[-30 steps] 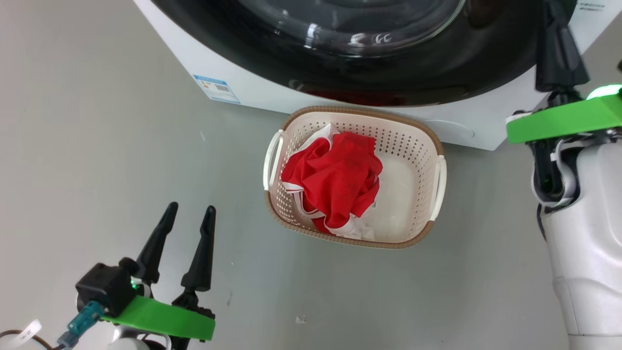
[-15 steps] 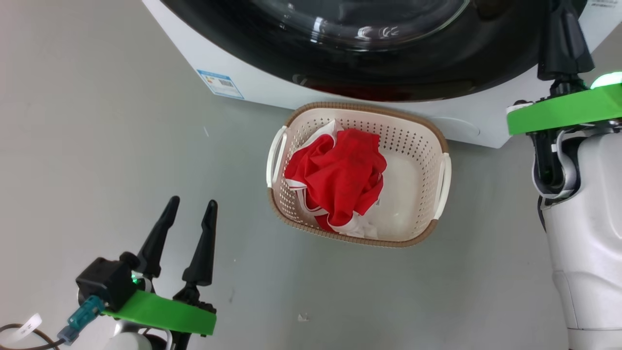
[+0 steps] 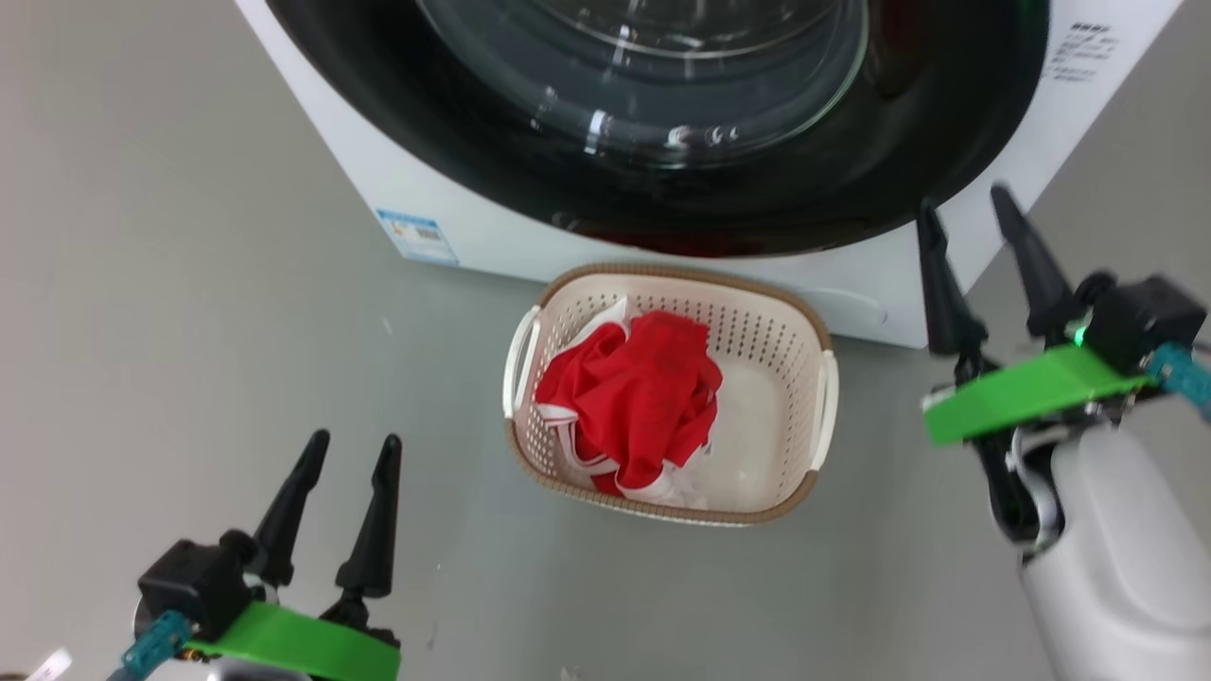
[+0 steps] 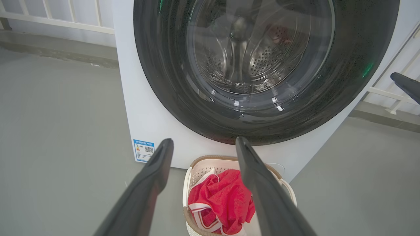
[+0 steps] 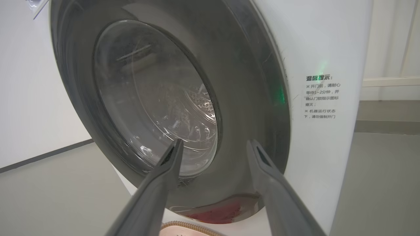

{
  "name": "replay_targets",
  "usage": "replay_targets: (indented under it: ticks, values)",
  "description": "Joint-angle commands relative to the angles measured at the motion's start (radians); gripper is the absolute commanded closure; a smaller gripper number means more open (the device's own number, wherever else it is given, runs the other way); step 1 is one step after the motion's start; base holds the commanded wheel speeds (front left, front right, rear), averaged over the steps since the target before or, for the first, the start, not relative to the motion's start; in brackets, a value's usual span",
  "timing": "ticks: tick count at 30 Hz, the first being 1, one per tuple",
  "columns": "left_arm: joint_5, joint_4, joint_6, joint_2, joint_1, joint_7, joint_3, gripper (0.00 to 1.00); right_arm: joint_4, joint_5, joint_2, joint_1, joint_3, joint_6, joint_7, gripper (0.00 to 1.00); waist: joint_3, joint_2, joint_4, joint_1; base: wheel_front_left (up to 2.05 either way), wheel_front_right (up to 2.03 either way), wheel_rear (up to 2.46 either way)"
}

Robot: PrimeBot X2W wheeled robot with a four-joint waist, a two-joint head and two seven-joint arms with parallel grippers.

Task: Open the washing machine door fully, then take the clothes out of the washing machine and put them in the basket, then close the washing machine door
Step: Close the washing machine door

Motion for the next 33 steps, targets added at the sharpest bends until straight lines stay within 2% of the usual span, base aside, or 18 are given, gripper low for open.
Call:
replay_targets:
  ticks: [1, 13, 33]
  values:
    - [0.006, -0.017, -0.005, 0.035, 0.011, -0.012, 0.043, 0.00, -0.031, 0.010, 0.005, 0.034, 0.031, -0.001, -0.002, 0.00, -0.046, -0.0001, -0.025, 0.0000, 0.00, 0.00, 0.00]
    - [0.016, -0.006, -0.005, 0.065, 0.096, -0.012, 0.077, 0.00, -0.071, 0.027, -0.004, 0.266, 0.050, -0.001, -0.002, 0.00, -0.161, -0.0001, -0.089, 0.0000, 0.00, 0.00, 0.00]
    - [0.028, 0.002, -0.005, 0.093, 0.168, -0.012, 0.121, 0.00, -0.116, 0.025, -0.002, 0.484, 0.005, -0.001, -0.002, 0.00, -0.245, -0.0001, -0.203, 0.0000, 0.00, 0.00, 0.00]
